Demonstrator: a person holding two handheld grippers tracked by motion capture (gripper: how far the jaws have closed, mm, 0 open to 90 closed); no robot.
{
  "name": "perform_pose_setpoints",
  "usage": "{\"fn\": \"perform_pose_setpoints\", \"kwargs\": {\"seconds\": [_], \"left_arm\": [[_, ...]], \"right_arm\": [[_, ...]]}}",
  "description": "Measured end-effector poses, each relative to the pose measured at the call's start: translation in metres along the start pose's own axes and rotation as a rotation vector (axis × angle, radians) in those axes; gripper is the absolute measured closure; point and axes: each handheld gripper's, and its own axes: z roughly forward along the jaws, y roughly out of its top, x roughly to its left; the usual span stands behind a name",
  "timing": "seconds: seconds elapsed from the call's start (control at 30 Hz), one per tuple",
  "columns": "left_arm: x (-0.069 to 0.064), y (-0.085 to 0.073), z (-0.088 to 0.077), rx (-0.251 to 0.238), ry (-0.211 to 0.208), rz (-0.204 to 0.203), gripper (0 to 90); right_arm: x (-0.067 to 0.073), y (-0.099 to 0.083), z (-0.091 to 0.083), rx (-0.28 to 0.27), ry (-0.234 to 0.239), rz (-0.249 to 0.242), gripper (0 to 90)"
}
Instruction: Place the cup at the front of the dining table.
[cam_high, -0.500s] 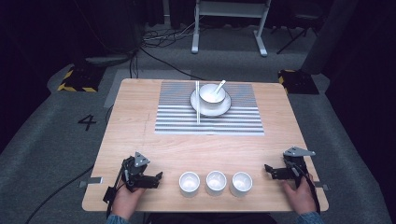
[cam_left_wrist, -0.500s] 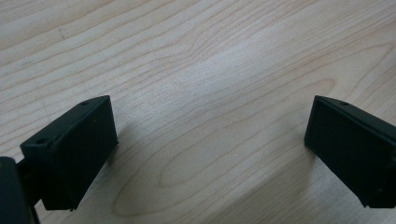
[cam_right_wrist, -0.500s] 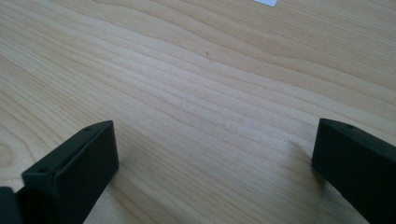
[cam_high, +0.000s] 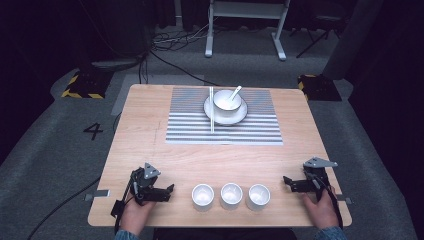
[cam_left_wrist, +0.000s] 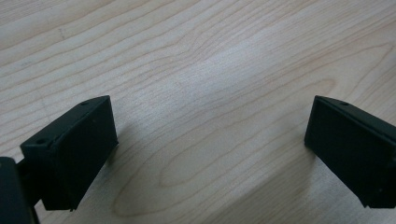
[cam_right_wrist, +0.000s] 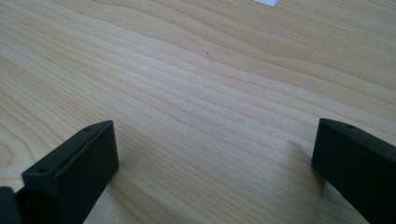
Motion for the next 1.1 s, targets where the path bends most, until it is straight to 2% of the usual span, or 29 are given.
{"fn": "perform_pose_setpoints", "kwargs": {"seconds": [0.07, 0.23, 0.3, 0.53, 0.57, 0.6, 0.63, 0.8, 0.83, 0.87, 0.9, 0.93, 1.1], "left_arm": [[0.0, 0.0, -0.001, -0.006, 0.003, 0.004, 3.5], [0.001, -0.004, -0.006, -0.041, 0.007, 0.009, 14.9], [0.001, -0.004, -0.007, -0.057, 0.013, 0.005, 14.5], [0.004, -0.002, -0.029, -0.254, 0.017, -0.039, 14.8], [0.003, -0.002, -0.033, -0.279, 0.011, -0.04, 14.9], [0.003, -0.002, -0.033, -0.279, 0.011, -0.04, 14.9], [0.002, -0.001, -0.04, -0.328, 0.007, -0.04, 14.9], [-0.002, 0.003, -0.055, -0.398, -0.005, -0.057, 15.1], [-0.002, 0.003, -0.055, -0.398, -0.005, -0.057, 15.2], [-0.003, 0.004, -0.063, -0.428, 0.003, -0.061, 15.4], [-0.003, 0.004, -0.063, -0.428, 0.003, -0.061, 15.5], [-0.002, 0.005, -0.069, -0.443, 0.013, -0.072, 15.5], [0.0, 0.004, -0.074, -0.42, 0.004, -0.087, 15.6]], "right_arm": [[0.0, 0.0, 0.0, 0.0, 0.0, 0.0, 0.6], [0.0, 0.0, 0.0, 0.0, 0.0, -0.001, 0.6], [0.0, 0.0, 0.0, 0.0, 0.0, -0.001, 0.6], [0.0, 0.0, 0.0, 0.0, 0.0, 0.0, 0.6], [0.0, 0.0, 0.0, 0.0, -0.001, 0.0, 0.6], [0.0, 0.0, 0.0, 0.0, -0.001, 0.0, 0.6], [0.0, 0.0, 0.0, 0.0, 0.0, 0.0, 0.6], [0.0, 0.0, 0.0, 0.0, 0.0, 0.0, 0.6], [0.0, 0.0, 0.0, 0.0, 0.0, 0.0, 0.6], [0.0, 0.0, 0.0, 0.0, 0.0, 0.0, 0.6], [0.0, 0.0, 0.0, 0.0, 0.0, 0.0, 0.6], [0.0, 0.0, 0.0, 0.0, -0.001, 0.0, 0.6], [0.0, 0.0, 0.0, 0.0, -0.001, 0.0, 0.6]]}}
